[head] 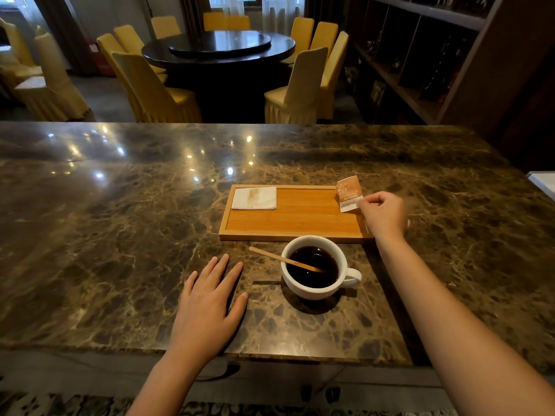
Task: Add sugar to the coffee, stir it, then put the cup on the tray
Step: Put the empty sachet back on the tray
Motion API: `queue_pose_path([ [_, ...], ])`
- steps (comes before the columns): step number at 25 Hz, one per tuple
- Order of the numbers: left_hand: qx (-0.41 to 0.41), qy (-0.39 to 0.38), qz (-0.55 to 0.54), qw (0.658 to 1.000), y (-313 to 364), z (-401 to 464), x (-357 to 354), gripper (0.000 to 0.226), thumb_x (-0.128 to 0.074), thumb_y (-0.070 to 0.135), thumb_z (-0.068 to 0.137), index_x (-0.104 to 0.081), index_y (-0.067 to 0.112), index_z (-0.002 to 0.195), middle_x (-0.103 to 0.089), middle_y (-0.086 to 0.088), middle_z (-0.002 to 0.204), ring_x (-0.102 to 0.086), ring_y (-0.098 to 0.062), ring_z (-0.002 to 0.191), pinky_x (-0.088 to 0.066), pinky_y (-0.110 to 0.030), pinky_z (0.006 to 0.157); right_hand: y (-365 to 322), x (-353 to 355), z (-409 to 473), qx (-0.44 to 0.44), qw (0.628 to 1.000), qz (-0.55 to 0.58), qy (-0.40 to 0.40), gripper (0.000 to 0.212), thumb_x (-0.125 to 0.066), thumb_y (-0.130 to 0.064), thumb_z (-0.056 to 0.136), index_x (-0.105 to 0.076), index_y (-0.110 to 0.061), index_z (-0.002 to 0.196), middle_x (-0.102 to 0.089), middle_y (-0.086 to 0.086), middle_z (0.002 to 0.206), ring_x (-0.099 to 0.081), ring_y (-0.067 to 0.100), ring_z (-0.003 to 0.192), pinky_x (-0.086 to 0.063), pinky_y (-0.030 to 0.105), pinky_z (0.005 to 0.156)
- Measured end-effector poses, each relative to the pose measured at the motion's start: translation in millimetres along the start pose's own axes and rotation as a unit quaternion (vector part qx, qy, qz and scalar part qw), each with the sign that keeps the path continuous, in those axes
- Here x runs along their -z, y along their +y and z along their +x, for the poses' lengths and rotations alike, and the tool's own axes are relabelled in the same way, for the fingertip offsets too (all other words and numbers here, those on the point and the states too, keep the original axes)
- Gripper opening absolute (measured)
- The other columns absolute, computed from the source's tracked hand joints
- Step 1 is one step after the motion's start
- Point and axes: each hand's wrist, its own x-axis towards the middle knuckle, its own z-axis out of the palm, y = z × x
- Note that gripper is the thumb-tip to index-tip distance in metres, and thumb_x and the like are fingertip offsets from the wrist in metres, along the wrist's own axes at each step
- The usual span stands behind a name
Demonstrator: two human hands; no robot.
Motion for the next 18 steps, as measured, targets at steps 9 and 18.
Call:
queue_pose_path([
  [9,-0.001,0.003,-0.002,1.0,0,0,0,0.053,-0.037,0.047,0.09,-0.021,0.035,0.139,-0.016,0.006,0.152,0.002,-0.003,0.136,0.0,-0.034,0.112,13,-3,-1,0.2,0.965,-0.167,0.001,0.022,-0.059,-0.027,0.086,-0.061,-0.017,0.105,-0.064,0.007,0.112,-0.052,0.026,0.108,-0.034,0.046,0.096],
  [18,0.0,0.004,0.0,1.0,-1,0,-1,0.053,-0.036,0.048,0.09,-0.021,0.035,0.139,-0.017,0.005,0.152,0.001,-0.003,0.136,-0.001,-0.035,0.112,26,-2,3,0.327,0.894,-0.264,-0.155,0.038,-0.037,-0.032,0.097,-0.043,-0.026,0.133,-0.043,-0.001,0.145,-0.032,0.018,0.136,-0.009,0.047,0.113],
])
